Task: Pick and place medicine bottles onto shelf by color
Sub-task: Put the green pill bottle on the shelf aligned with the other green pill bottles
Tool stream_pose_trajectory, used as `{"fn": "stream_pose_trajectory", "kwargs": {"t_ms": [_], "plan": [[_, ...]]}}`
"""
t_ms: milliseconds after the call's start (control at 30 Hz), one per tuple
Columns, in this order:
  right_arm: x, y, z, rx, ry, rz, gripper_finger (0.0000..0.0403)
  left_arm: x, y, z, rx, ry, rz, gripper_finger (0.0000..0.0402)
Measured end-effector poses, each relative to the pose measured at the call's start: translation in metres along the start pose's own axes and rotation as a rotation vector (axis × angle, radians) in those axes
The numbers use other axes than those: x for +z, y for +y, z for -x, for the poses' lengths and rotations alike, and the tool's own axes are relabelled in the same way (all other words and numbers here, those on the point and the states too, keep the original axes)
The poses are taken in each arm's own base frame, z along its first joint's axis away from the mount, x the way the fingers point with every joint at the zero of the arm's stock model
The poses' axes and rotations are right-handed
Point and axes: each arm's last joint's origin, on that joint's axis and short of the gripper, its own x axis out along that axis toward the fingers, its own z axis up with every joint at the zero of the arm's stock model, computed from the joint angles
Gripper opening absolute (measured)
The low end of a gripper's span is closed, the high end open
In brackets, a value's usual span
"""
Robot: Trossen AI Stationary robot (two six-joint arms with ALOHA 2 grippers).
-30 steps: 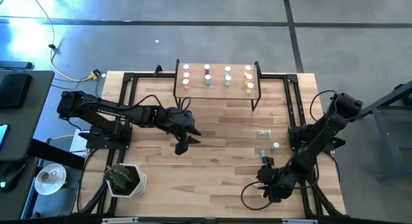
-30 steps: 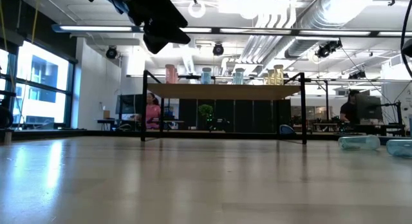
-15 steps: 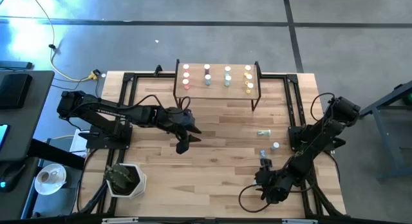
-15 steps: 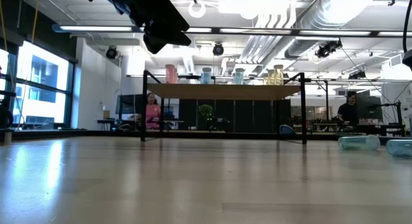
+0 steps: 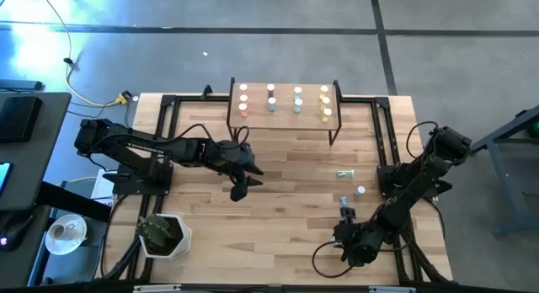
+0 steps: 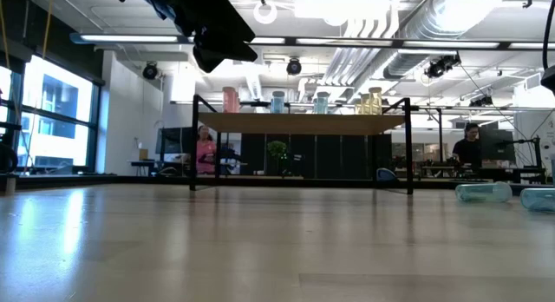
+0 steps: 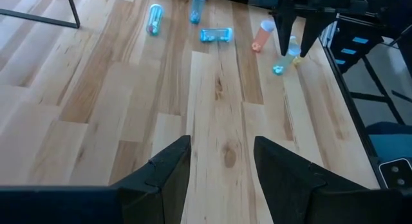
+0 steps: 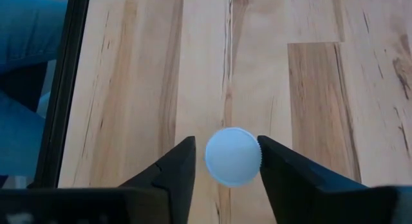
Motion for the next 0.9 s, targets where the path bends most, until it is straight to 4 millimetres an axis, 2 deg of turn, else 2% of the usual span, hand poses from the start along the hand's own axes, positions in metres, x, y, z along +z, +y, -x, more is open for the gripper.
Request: {"fn": "stream_pose_trajectory", "kwargs": {"t_ms": [233,467,700,900], "plan": [[0.0,0.0,0.0,0.001,0.0,-0.007,0.0122,0.0,0.0,0.0,0.0,0.0,0.0,0.0161],[0.002,0.002,0.002,0.009,0.003,-0.008,0.0114,0.0,0.0,0.0,0.0,0.0,0.0,0.0161],[0.02,0.011,0.014,-0.014,-0.033,0.003,0.0113,0.0,0.0,0.0,0.0,0.0,-0.002,0.0161],[0.049,0.015,0.028,-0.073,-0.096,0.047,0.0113,0.0,0.001,0.0,0.034,-0.007,-0.04,0.0161]]}}
